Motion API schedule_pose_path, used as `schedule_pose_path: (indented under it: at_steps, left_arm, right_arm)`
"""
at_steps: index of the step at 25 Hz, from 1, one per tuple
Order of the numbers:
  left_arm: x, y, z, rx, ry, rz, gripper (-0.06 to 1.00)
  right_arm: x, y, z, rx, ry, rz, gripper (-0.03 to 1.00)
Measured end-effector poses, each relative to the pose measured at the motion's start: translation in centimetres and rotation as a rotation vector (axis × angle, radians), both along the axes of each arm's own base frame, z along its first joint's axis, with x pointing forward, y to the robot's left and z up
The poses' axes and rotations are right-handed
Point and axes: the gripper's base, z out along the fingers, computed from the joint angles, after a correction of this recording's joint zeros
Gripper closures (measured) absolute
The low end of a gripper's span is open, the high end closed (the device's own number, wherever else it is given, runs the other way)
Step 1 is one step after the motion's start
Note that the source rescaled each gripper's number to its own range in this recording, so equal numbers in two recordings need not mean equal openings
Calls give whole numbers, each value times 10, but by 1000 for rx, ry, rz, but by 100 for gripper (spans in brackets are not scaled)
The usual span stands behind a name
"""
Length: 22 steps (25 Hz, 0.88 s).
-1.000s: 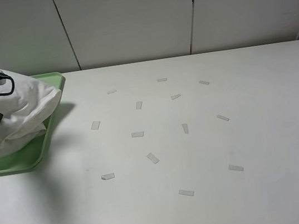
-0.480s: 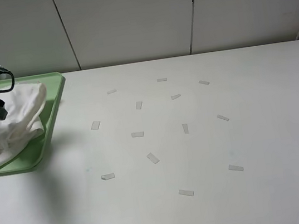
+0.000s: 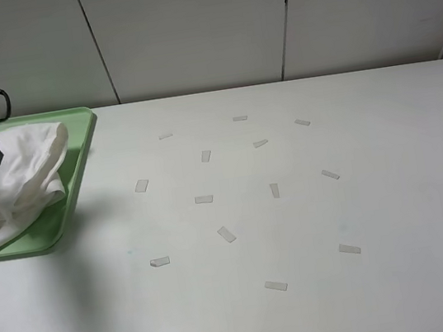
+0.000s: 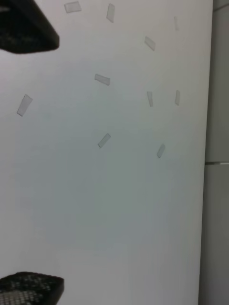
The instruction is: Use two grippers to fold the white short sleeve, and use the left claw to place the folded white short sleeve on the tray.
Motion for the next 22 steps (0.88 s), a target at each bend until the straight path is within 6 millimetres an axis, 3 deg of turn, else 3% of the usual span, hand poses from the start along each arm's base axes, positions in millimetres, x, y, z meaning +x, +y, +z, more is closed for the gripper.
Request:
schedule_pose_path:
  at_steps: [8, 12, 17, 22]
  left_arm:
    - [-27, 2, 34, -89, 16, 239, 3]
    - [-41, -1, 47, -83, 50, 273, 4]
    - [-77, -17, 79, -162, 93, 330, 6]
    - [-98, -25, 93, -193, 119, 339, 7]
  right_arm:
    - [0, 0, 0, 0, 0, 0, -3]
    - [0, 0, 0, 0, 0, 0, -3]
    - [0, 0, 0, 0, 0, 0, -3]
    - [0, 0, 0, 0, 0, 0, -3]
